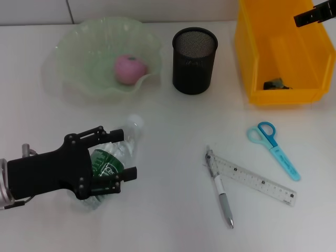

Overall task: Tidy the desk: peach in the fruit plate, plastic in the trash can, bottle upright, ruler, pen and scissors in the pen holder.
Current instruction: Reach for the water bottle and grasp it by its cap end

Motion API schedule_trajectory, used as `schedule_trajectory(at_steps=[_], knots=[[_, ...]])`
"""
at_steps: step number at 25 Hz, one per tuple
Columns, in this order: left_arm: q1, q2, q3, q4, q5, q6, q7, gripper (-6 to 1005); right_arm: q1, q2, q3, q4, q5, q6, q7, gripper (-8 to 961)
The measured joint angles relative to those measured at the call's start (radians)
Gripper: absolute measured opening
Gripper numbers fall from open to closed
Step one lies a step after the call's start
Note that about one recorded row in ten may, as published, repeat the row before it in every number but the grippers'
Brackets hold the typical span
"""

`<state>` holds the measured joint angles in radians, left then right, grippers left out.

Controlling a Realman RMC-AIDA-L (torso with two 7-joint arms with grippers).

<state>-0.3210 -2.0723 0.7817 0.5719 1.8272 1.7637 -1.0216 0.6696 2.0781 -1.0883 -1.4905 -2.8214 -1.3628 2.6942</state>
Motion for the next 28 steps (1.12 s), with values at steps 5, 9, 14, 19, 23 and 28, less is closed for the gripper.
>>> schedule_trajectory(at_steps=[5, 9, 14, 19, 23, 28], knots=[[0.013, 0.003, -0.001, 0.002, -0.077, 0.009, 0.000, 842, -0.127, 0.002, 0.004, -0.156, 0.294, -0.050, -0.125, 838], [0.027, 0.003, -0.001, 0.006, -0.129, 0.018, 0.000, 841, -0.314, 0.003, 0.006, -0.219, 0.662, -0.048, -0.352, 838], [0.028, 0.003, -0.001, 0.008, -0.164, 0.050, 0.000, 842, -0.530, 0.003, 0.021, -0.063, 1.048, -0.079, -0.787, 837], [0.028, 0.000, 0.003, 0.028, -0.221, 0.089, -0.057, 843, -0.567, -0.001, 0.122, 0.251, 1.113, -0.210, -1.048, 837], [0.028, -0.002, 0.041, 0.146, -0.222, 0.065, -0.258, 844, -0.549, -0.015, 0.283, 0.523, 1.109, -0.322, -1.252, 837], [0.105, -0.004, 0.313, 0.489, -0.215, -0.204, -0.669, 845, -0.541, -0.040, 0.366, 0.667, 1.086, -0.350, -1.332, 836]])
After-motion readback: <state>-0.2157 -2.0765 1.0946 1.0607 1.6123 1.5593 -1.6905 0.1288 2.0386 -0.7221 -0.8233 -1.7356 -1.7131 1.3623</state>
